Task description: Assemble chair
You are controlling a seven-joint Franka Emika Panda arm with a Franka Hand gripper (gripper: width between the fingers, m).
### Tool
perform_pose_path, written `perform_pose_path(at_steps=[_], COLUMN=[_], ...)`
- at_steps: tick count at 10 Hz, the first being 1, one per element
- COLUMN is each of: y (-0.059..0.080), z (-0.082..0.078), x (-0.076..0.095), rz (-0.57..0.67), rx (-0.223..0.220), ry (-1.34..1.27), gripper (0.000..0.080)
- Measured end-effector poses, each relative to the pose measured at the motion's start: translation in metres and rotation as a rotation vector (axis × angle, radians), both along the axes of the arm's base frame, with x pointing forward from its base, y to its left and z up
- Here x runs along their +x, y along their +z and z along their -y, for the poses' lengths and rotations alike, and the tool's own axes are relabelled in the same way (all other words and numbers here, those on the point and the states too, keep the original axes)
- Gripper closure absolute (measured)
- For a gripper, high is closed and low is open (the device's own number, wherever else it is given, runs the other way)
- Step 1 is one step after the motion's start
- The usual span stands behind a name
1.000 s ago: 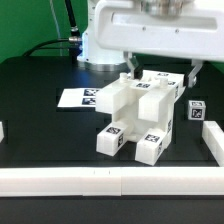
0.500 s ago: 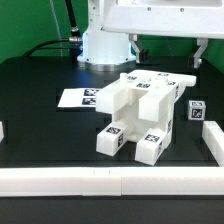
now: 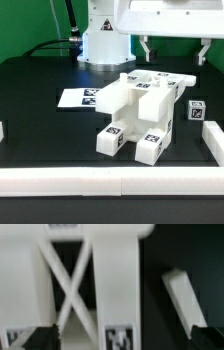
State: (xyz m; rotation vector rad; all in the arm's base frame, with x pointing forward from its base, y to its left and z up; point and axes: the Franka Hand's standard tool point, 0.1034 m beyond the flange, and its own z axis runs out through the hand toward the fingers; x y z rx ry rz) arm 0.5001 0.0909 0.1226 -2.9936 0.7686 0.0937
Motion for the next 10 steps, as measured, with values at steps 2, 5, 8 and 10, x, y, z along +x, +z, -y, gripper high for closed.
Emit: perform_pose_path(at_steps=[2, 5, 8, 10], y=[-0.006, -0.007, -0.019, -0.033], z=[-0.007, -0.008, -0.039, -0.050], x=[-0.009, -0.010, -0.051, -0.070], rz=[0.000, -0.002, -0.001, -0.001], rx=[-0.004, -0.005, -0.014, -0.026], ry=[0.001, -0.009, -0.053, -0.036], gripper=[0.0151, 0.0151, 0.0151, 0.0151])
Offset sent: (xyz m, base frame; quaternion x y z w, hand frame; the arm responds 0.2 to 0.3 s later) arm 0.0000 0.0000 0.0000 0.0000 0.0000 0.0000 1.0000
